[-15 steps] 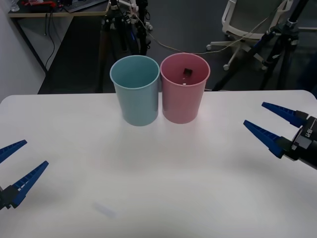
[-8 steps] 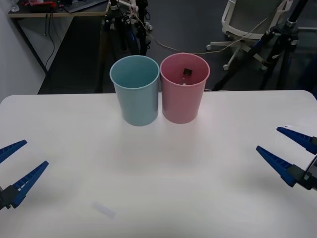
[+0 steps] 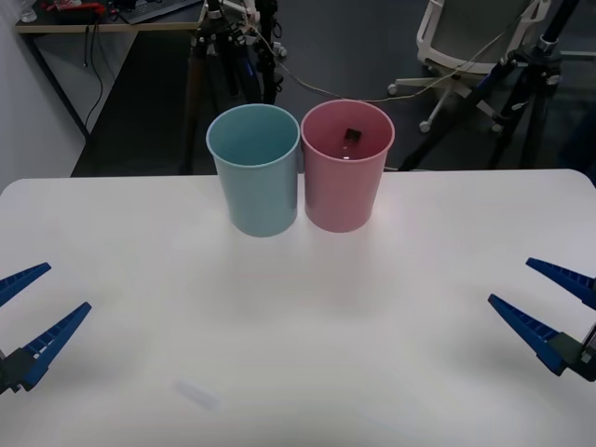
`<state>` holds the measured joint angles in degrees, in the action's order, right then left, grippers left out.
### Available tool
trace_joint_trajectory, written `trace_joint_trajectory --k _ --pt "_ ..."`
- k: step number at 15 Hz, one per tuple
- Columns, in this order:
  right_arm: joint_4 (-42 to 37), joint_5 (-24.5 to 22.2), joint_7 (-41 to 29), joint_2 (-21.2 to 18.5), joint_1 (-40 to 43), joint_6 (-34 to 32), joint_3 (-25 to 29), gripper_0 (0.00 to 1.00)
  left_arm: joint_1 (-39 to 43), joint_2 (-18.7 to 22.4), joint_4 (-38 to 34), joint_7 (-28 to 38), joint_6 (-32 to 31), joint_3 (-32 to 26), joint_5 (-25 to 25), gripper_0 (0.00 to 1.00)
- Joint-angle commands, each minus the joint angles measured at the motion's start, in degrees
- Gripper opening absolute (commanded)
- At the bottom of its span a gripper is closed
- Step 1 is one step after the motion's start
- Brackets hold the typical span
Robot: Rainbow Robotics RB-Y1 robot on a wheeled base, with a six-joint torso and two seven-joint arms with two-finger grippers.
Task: Grasp the object on the table and drop it into the matching bin: aluminum can to the light blue bin, PET bottle to the pink bin.
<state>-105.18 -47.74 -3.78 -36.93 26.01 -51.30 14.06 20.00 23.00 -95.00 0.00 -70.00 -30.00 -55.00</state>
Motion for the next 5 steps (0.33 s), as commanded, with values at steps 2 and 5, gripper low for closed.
trace_joint_trajectory --k 2,5 --pt "0.1 -0.1 0.0 0.8 0.2 -1.6 0.4 1.0 0.0 0.0 0.0 0.0 0.0 0.0 0.0 1.0" --pt "0.1 -0.1 0.0 0.8 0.2 -1.6 0.4 1.0 0.0 0.0 0.0 0.0 0.0 0.0 0.0 1.0"
